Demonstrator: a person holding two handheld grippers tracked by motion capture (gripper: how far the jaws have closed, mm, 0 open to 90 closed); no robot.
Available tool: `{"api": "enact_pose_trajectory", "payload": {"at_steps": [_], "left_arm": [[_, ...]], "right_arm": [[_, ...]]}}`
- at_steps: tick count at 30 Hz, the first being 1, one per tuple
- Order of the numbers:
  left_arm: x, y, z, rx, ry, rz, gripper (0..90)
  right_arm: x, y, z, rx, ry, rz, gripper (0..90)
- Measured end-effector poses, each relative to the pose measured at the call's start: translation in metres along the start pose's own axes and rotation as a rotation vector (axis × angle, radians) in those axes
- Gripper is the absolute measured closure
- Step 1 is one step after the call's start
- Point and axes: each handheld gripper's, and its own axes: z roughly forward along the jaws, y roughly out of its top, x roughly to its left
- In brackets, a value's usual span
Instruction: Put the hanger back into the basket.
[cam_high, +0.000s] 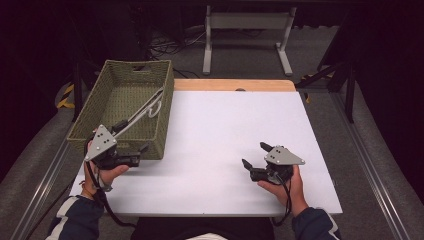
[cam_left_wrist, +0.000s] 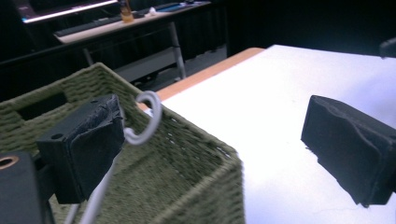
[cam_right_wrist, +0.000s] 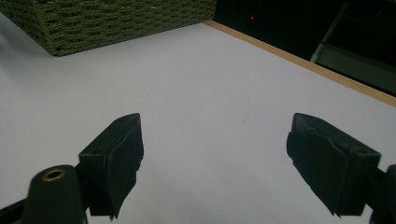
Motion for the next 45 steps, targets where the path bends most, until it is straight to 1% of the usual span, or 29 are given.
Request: {"api": "enact_pose_trajectory", "payload": {"at_steps": [3,6,10,11,12,14,16,18,20,22,23,24,27,28,29,32,33,34,35,36,37,40,41,42,44,45], "left_arm": [[-0.007,-0.004,0.002,0.004,-0.014,0.020,6.1],[-0.013,-0.007,0.003,0.003,-0.028,0.033,6.1],[-0.019,-0.011,0.004,-0.016,-0.044,0.020,5.6],[-0.021,-0.012,0.004,-0.014,-0.053,0.022,5.4],[-0.021,-0.012,0.004,-0.014,-0.053,0.022,5.4],[-0.026,-0.015,0.005,-0.006,-0.056,0.028,5.2],[-0.031,-0.017,0.006,0.001,-0.075,0.026,5.3],[-0.036,-0.020,0.007,0.009,-0.074,0.045,5.3],[-0.039,-0.023,0.009,0.016,-0.078,0.036,5.2],[-0.042,-0.026,0.011,0.018,-0.084,0.043,4.9],[-0.043,-0.027,0.011,0.025,-0.076,0.051,4.7],[-0.043,-0.028,0.011,0.023,-0.076,0.048,4.7],[-0.043,-0.035,0.014,0.016,-0.073,0.003,5.2],[-0.044,-0.037,0.015,0.024,-0.072,0.007,5.2],[-0.045,-0.040,0.016,0.041,-0.066,0.024,5.2],[-0.048,-0.044,0.018,0.047,-0.072,0.027,5.7],[-0.049,-0.045,0.018,0.052,-0.067,0.031,5.7],[-0.050,-0.046,0.019,0.058,-0.073,0.032,5.7],[-0.052,-0.049,0.020,0.065,-0.079,0.046,5.7],[-0.054,-0.049,0.020,0.068,-0.084,0.040,5.7],[-0.054,-0.049,0.020,0.068,-0.084,0.040,5.8],[-0.058,-0.052,0.023,0.081,-0.106,0.049,5.4],[-0.059,-0.053,0.024,0.086,-0.110,0.043,5.5],[-0.058,-0.054,0.027,0.094,-0.119,0.054,5.5],[-0.059,-0.056,0.029,0.099,-0.118,0.052,5.5],[-0.058,-0.057,0.031,0.102,-0.124,0.045,5.5]], "right_arm": [[0.000,0.000,0.000,-0.004,0.004,0.004,18.2],[0.001,0.000,-0.001,-0.003,0.003,-0.005,17.5],[0.002,0.001,-0.002,-0.016,0.002,-0.007,17.3],[0.003,0.001,-0.002,-0.020,0.003,-0.011,17.3],[0.003,0.001,-0.002,-0.020,0.003,-0.011,17.3],[0.004,0.001,-0.002,-0.022,0.006,-0.017,17.3],[0.006,0.001,-0.002,-0.023,0.011,-0.018,17.3],[0.008,0.001,-0.001,-0.021,0.013,-0.025,17.3],[0.009,0.001,0.000,-0.023,0.016,-0.025,17.2],[0.010,0.001,0.001,-0.020,0.021,-0.025,17.2],[0.011,0.001,0.001,-0.019,0.021,-0.025,17.2],[0.011,0.001,0.001,-0.019,0.023,-0.027,17.2],[0.013,-0.001,0.000,-0.020,0.018,-0.042,17.2],[0.013,-0.001,-0.001,-0.024,0.020,-0.041,17.2],[0.013,-0.002,-0.001,-0.025,0.020,-0.039,17.2],[0.014,-0.004,-0.001,-0.024,0.026,-0.035,17.2],[0.014,-0.004,-0.001,-0.022,0.025,-0.041,17.2],[0.016,-0.006,-0.001,-0.011,0.026,-0.052,17.2],[0.016,-0.007,-0.001,-0.012,0.026,-0.052,17.2],[0.017,-0.009,-0.002,-0.010,0.027,-0.057,17.2],[0.017,-0.009,-0.002,-0.010,0.027,-0.057,17.2],[0.019,-0.011,-0.004,-0.005,0.026,-0.057,17.1],[0.019,-0.012,-0.005,-0.003,0.024,-0.054,17.1],[0.019,-0.013,-0.006,-0.004,0.024,-0.053,16.9],[0.019,-0.014,-0.008,-0.008,0.026,-0.048,16.4],[0.019,-0.014,-0.009,-0.009,0.025,-0.046,16.2]]}}
